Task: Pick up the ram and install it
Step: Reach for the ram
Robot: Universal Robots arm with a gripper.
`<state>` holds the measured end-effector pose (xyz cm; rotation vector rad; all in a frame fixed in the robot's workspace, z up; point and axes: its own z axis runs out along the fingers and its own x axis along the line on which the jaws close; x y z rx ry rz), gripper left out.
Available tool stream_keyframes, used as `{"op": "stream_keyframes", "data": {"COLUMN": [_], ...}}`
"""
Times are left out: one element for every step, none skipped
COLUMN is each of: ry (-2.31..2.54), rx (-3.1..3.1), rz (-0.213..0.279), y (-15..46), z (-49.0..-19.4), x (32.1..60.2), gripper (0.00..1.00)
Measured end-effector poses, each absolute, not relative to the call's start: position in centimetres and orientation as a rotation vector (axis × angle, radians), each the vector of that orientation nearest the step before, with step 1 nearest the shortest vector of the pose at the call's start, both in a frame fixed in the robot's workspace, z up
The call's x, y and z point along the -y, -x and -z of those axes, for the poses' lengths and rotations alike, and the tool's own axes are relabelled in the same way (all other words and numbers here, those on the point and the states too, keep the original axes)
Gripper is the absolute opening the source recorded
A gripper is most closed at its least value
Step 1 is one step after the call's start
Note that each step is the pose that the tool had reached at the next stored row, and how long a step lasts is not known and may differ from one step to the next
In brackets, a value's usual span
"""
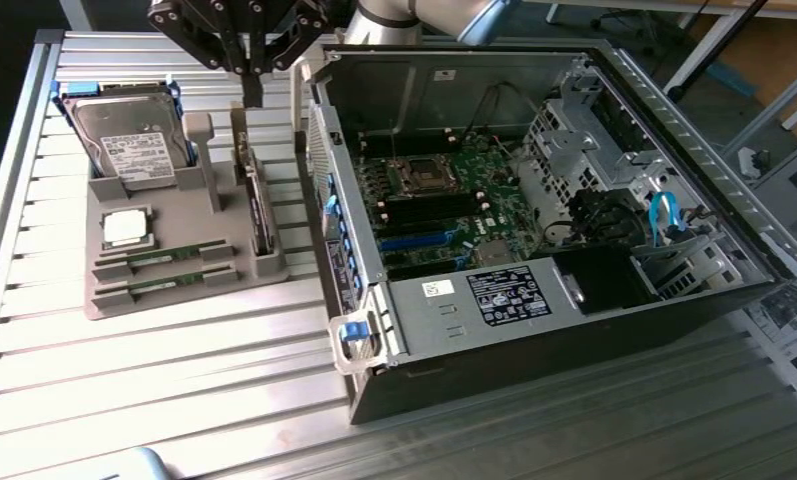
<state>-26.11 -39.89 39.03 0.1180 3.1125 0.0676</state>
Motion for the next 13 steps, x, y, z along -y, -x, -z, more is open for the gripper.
{"op": "stream_keyframes", "data": {"ry": [-0.118,-0.118,-0.118,-0.118,-0.118,-0.118,-0.118,-0.118,-0.118,-0.118,-0.118,-0.118,-0.118], "rx": [-3.113,-3.112,-3.113,-3.112,-3.112,-3.112,-3.112,-3.112,-3.112,-3.112,-3.112,-3.112,-3.113], "rz": [-0.068,-0.068,-0.068,-0.068,-0.068,-0.068,-0.068,-0.068,-0.068,-0.068,-0.068,-0.068,-0.068], "y": [26.2,26.3,26.4,26.5,26.6,26.6,26.7,26.8,26.9,27.0,27.1,27.1,27.2], "z": [-39.0,-39.0,-39.0,-39.0,-39.0,-39.0,-39.0,-39.0,-39.0,-39.0,-39.0,-39.0,-39.0], "x": [39.9,39.9,39.9,39.9,39.9,39.9,39.9,39.9,39.9,39.9,39.9,39.9,39.9], "gripper": [0.11,0.11,0.11,0.11,0.11,0.11,0.11,0.11,0.11,0.11,0.11,0.11,0.11]}}
